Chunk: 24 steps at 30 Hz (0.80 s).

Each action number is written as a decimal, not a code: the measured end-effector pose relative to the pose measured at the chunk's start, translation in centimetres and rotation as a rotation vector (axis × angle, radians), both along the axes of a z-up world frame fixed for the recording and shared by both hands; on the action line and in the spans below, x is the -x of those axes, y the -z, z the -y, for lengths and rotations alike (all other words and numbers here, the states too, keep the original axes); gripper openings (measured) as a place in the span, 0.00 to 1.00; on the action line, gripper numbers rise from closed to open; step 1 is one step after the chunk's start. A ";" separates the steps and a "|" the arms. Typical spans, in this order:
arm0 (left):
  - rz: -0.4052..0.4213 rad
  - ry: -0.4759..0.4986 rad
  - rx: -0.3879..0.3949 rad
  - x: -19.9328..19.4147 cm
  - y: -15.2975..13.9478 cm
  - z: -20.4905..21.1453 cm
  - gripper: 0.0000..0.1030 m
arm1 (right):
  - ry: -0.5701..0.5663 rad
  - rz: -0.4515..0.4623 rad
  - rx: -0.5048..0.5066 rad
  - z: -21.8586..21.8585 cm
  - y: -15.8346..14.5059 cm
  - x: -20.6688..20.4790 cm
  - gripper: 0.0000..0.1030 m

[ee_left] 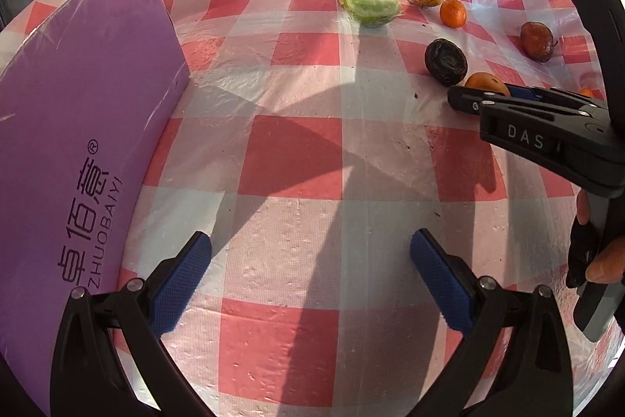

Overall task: Organize fruits
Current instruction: 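Grasp the dark round fruit with the left tool while the right tool grasps an orange, then carry the dark fruit and the orange over the white box with both tools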

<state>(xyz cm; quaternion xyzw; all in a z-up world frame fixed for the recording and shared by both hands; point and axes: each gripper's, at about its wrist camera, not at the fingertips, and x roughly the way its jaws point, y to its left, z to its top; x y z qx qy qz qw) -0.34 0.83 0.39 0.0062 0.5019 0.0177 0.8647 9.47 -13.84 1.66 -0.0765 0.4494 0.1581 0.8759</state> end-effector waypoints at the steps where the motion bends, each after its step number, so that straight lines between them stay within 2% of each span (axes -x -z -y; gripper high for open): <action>1: -0.001 0.010 -0.006 -0.6 -0.1 0.3 0.99 | 0.015 -0.002 -0.004 1.0 -0.1 0.6 0.38; 4: 0.011 0.065 -0.004 -3.1 -0.3 2.2 0.94 | 0.082 -0.019 -0.003 4.4 -0.1 2.8 0.39; 7: 0.037 0.125 0.009 -5.9 -0.5 5.0 0.93 | 0.147 -0.044 -0.003 7.7 -0.1 5.3 0.39; 11: 0.067 0.166 0.011 -10.1 -0.3 8.5 0.93 | 0.174 -0.068 0.011 10.1 -0.1 8.3 0.39; 14: 0.074 0.157 0.013 -12.6 -0.1 9.8 0.84 | 0.197 -0.081 0.015 10.9 -0.1 9.6 0.39; 15: 0.081 0.154 0.012 -13.0 -0.1 10.0 0.78 | 0.213 -0.086 0.012 11.1 -0.1 9.8 0.39; 17: 0.091 0.167 0.017 -13.3 -0.4 10.2 0.56 | 0.241 -0.088 0.002 11.4 -0.2 10.3 0.39; 18: 0.089 0.190 0.035 -13.2 -0.6 10.2 0.36 | 0.251 -0.089 -0.002 11.4 -0.3 10.5 0.39; 20: 0.063 0.229 0.065 -12.2 -0.7 10.1 0.36 | 0.256 -0.083 -0.009 11.3 -0.6 10.9 0.39; 24: 0.032 0.284 0.049 -8.3 -1.2 9.4 0.36 | 0.243 -0.078 -0.027 10.3 -1.4 11.3 0.39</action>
